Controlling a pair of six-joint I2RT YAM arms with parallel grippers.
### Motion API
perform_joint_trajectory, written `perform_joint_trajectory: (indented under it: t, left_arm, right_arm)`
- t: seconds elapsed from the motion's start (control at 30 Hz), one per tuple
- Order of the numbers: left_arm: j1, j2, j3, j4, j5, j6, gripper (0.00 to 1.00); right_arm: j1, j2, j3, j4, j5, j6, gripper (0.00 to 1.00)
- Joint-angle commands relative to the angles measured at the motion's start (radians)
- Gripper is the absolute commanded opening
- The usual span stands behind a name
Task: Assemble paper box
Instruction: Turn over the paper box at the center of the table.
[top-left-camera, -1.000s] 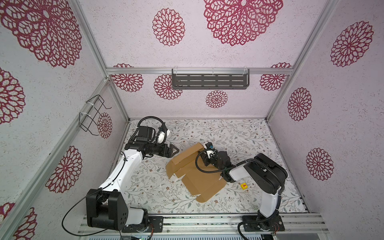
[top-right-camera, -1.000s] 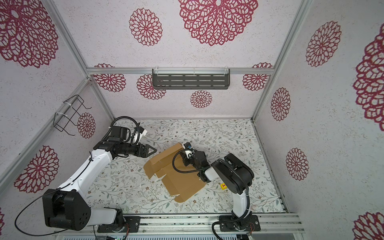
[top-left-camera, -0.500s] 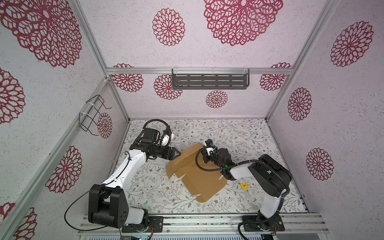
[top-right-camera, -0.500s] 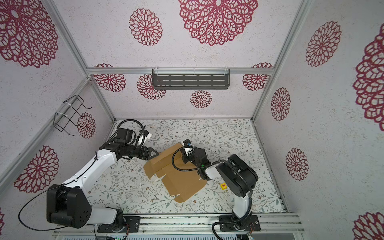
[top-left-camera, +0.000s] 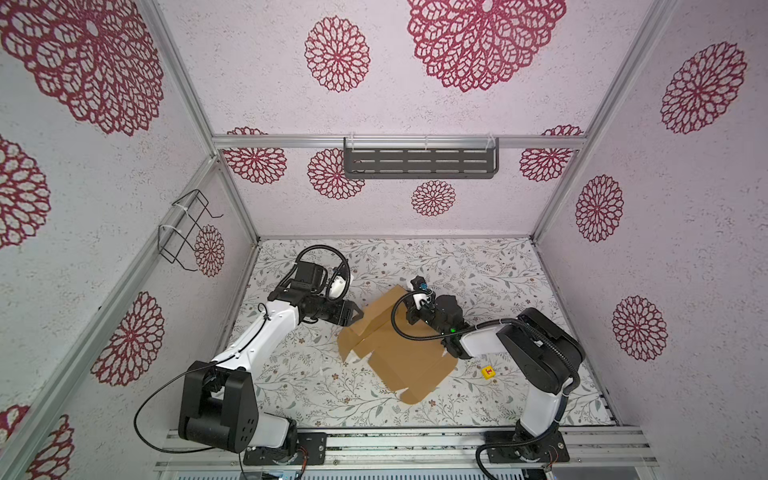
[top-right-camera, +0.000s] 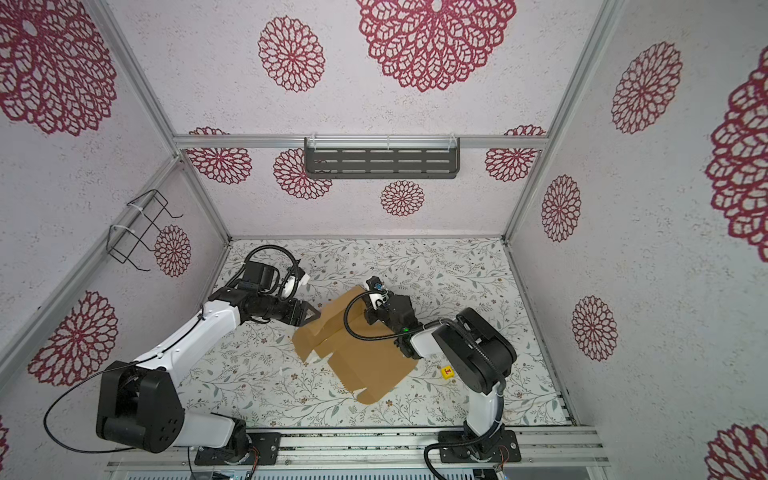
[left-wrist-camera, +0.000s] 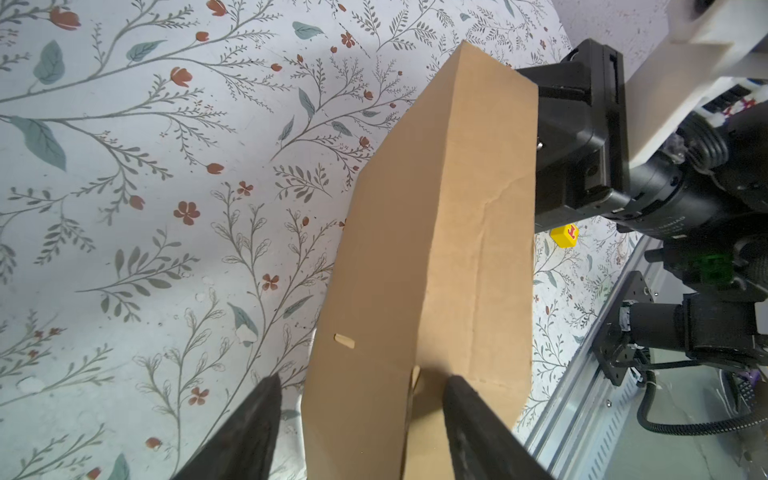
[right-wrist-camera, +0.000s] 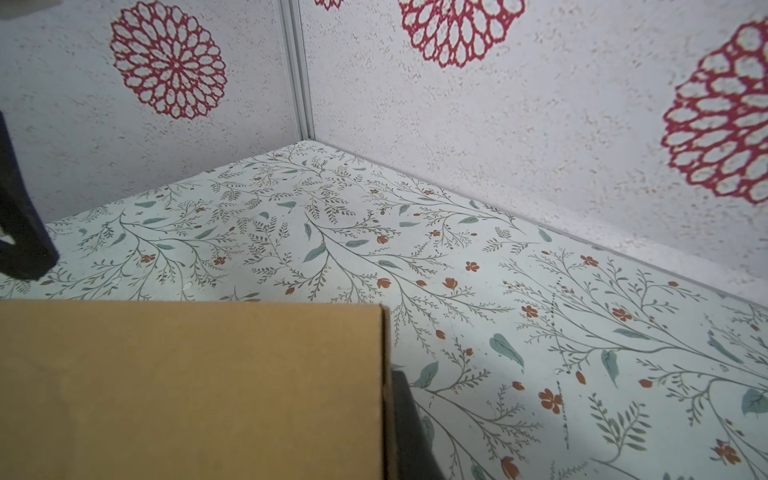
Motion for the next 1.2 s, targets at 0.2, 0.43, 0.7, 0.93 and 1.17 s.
perform_joint_trajectory:
  t: [0.2,0.43,0.7,0.93,1.17]
  left_arm:
    - [-0.011,0.013,-0.002,0.005,-0.029,0.03,0.64]
    - [0.0,-0.037,0.055,-0.048,0.012,0.044,0.7]
    - [0.026,-0.059,0.176,-0.139,0.011,0.067,0.74]
    - [-0.097,0.048,0.346,-0.25,-0.121,0.106,0.84]
    - [-0.217,0.148,0.413,-0.3,-0.226,0.15,0.98]
  right_arm:
    - [-0.007,-0.007,0.004,0.06,-0.008,0.003,0.0]
    - [-0.007,-0.015,-0.007,0.035,-0.001,0.006,0.42]
    - [-0.007,-0.133,-0.146,-0.015,0.047,0.019,0.6]
    - [-0.008,-0.29,-0.251,-0.212,0.106,0.09,0.64]
    - [-0.009,-0.476,-0.256,-0.566,0.199,0.345,0.66]
